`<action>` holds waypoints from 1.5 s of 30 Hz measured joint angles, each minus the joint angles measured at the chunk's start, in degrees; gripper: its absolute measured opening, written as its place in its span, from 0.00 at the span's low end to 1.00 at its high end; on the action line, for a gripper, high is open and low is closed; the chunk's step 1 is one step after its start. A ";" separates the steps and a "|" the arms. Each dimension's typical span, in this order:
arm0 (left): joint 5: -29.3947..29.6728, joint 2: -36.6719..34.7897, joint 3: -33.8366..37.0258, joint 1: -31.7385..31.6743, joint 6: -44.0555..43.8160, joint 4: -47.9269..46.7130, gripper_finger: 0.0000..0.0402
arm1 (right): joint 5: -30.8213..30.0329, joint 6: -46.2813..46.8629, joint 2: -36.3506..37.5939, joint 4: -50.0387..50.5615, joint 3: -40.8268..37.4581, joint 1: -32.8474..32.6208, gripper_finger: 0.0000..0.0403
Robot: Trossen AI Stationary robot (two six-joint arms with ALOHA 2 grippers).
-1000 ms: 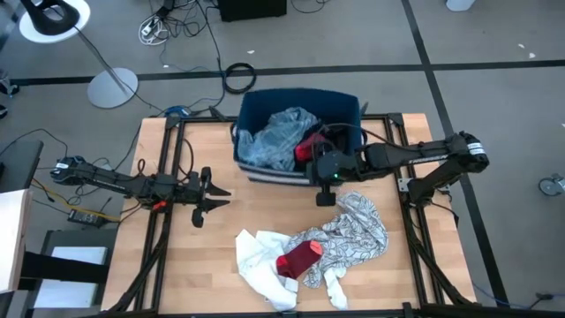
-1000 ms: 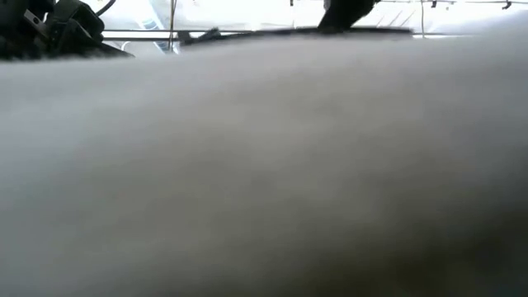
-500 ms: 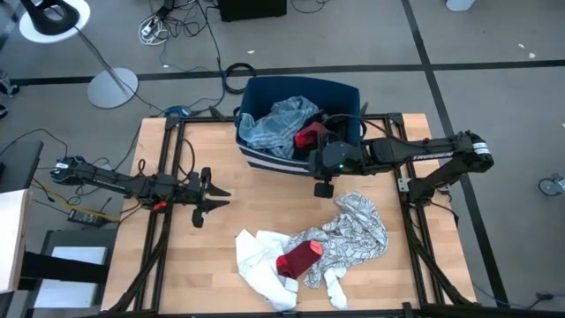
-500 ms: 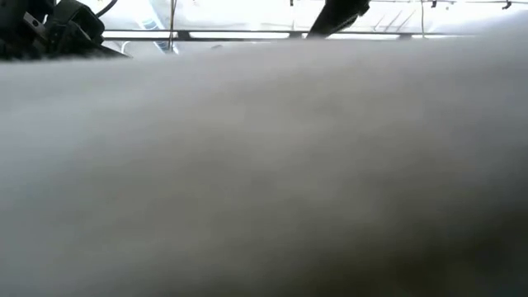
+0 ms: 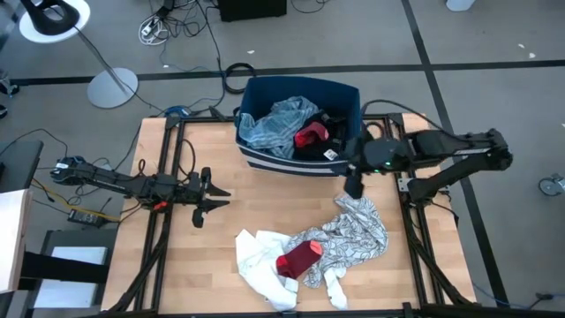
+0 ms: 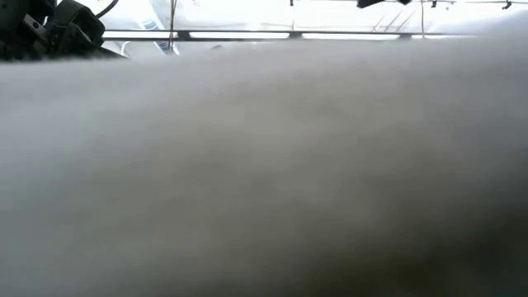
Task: Sort clothes
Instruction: Adjust the blue laundry bin, then put the red sock into the blue laundry bin
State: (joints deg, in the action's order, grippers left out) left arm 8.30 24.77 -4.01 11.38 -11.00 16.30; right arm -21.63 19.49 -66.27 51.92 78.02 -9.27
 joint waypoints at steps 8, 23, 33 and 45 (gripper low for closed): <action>0.02 0.00 0.00 0.00 0.00 0.01 0.31 | -2.18 12.32 1.67 3.27 -6.16 -12.51 0.37; 0.06 0.00 0.20 0.00 0.00 0.08 0.31 | 1.97 13.96 -11.58 -24.28 -24.88 -22.39 0.35; 0.08 0.00 0.20 0.00 -0.15 0.39 0.31 | 8.17 10.36 -23.66 -35.93 -24.39 -19.82 0.34; 0.06 0.00 0.20 0.00 -0.17 0.56 0.31 | 9.87 13.15 -29.77 -41.08 -24.39 -18.26 0.14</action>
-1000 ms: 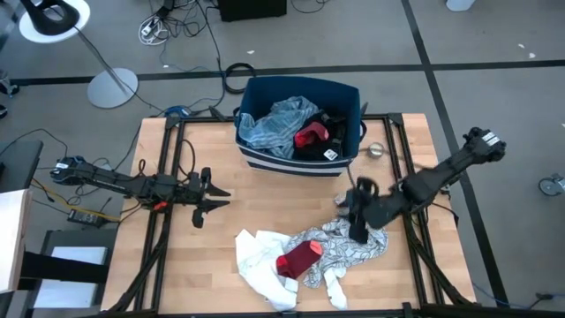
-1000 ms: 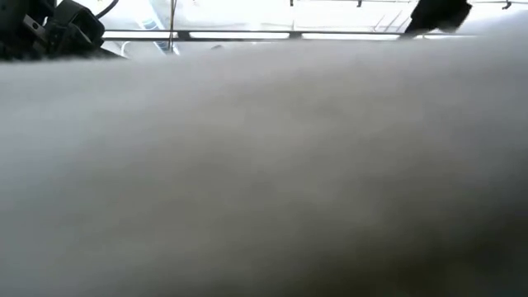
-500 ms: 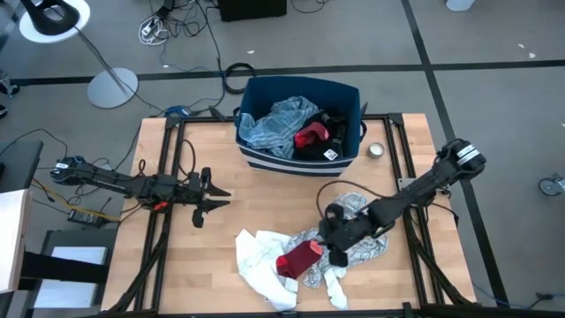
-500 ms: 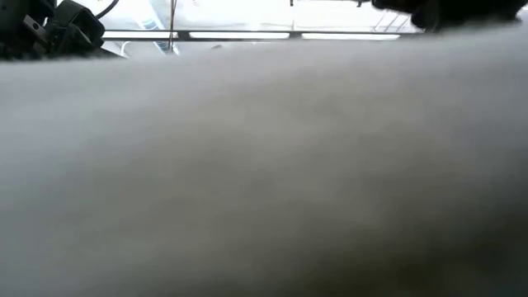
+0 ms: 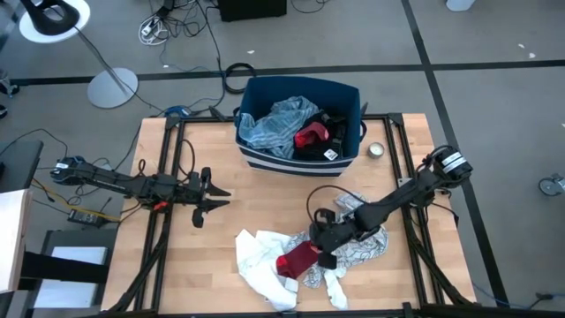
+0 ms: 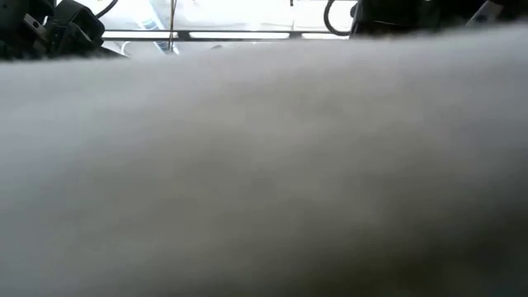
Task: Sort clothes
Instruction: Put the red sock into the blue laundry bin
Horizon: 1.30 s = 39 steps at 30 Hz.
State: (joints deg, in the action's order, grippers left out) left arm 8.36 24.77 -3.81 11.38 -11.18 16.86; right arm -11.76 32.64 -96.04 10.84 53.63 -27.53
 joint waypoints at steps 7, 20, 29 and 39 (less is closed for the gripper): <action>0.00 0.00 0.00 0.00 0.00 -0.02 0.31 | -3.46 -4.05 5.74 5.04 2.27 0.38 0.01; 0.02 0.00 0.00 0.00 0.00 1.71 0.31 | -14.98 -26.02 15.37 20.40 21.67 6.07 0.00; 1.49 -0.02 0.00 0.00 0.37 1.35 0.31 | -21.50 -43.60 15.60 17.45 36.16 16.50 0.00; 1.58 -0.02 0.00 -0.01 0.39 4.33 0.31 | -22.71 -41.91 15.58 20.30 39.71 31.13 0.03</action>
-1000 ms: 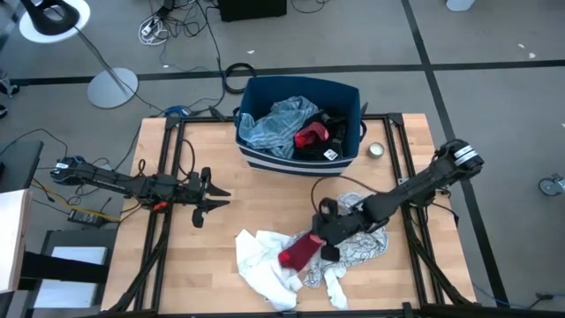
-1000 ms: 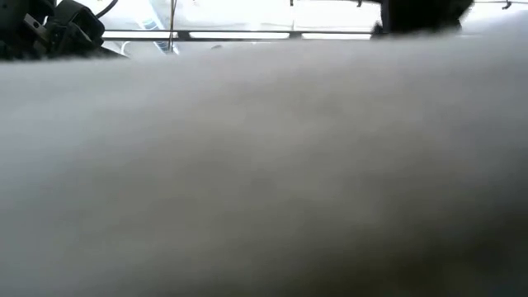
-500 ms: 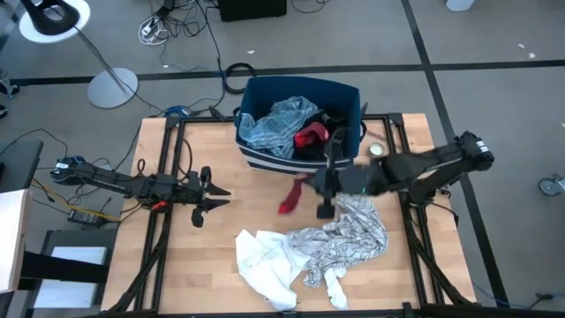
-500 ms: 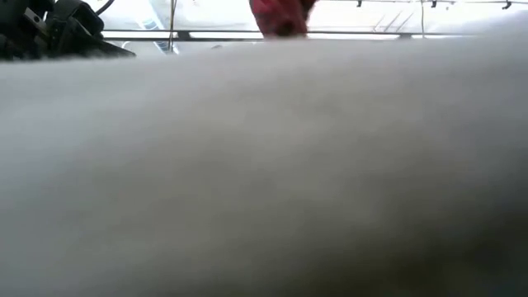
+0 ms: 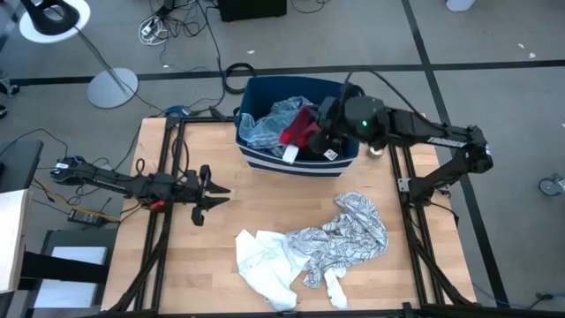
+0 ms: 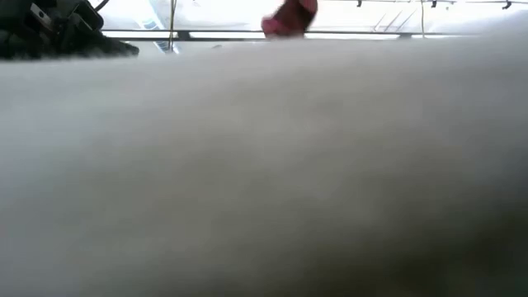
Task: Sort clothes
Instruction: Put the red sock into the blue laundry bin, then put the white short into the blue laundry bin
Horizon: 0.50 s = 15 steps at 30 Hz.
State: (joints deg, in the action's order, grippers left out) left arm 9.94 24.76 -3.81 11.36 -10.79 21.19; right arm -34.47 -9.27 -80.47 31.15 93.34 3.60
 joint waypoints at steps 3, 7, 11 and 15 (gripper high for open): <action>0.14 0.00 0.00 -0.01 0.01 2.82 0.31 | 4.08 6.15 -0.01 6.05 0.00 3.03 0.10; 0.19 0.04 -1.26 -0.01 0.20 3.92 0.31 | 8.08 9.50 0.19 11.61 0.00 5.40 0.25; 0.12 1.39 -7.28 0.10 0.12 -4.45 0.31 | 7.23 9.63 1.61 14.87 0.00 5.57 0.40; 0.06 6.70 -15.39 1.79 0.09 -14.06 0.29 | 7.21 11.08 4.16 19.73 0.00 5.37 0.50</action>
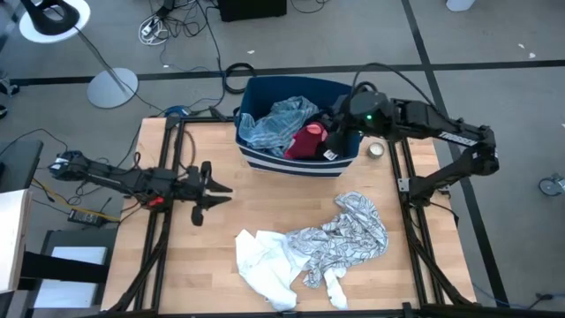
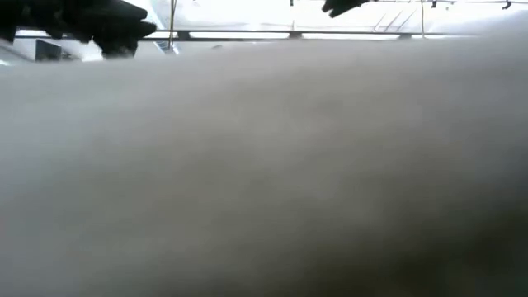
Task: Sort clothes
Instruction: Put the white short into the blue laundry bin
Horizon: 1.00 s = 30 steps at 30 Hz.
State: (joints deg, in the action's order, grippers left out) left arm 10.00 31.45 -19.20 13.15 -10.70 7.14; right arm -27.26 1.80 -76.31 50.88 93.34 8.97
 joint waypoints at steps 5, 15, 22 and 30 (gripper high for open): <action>0.22 10.02 -9.09 2.79 -0.02 -8.06 0.28 | 0.27 8.50 4.05 12.30 0.00 -1.27 0.55; -0.83 29.63 -21.01 7.11 -4.55 -17.02 0.27 | 0.41 24.14 10.06 27.52 0.00 -12.24 0.54; -4.19 41.12 -23.17 9.34 -14.00 -16.86 0.27 | -0.90 26.61 12.01 27.75 0.00 -21.33 0.53; -9.45 53.55 -25.36 10.82 -25.27 -12.51 0.27 | -4.64 27.19 11.85 29.86 0.00 -26.71 0.53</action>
State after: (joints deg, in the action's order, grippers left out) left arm 0.55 85.01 -44.56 23.98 -35.96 -5.37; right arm -31.90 28.99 -64.45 80.74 93.34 -17.74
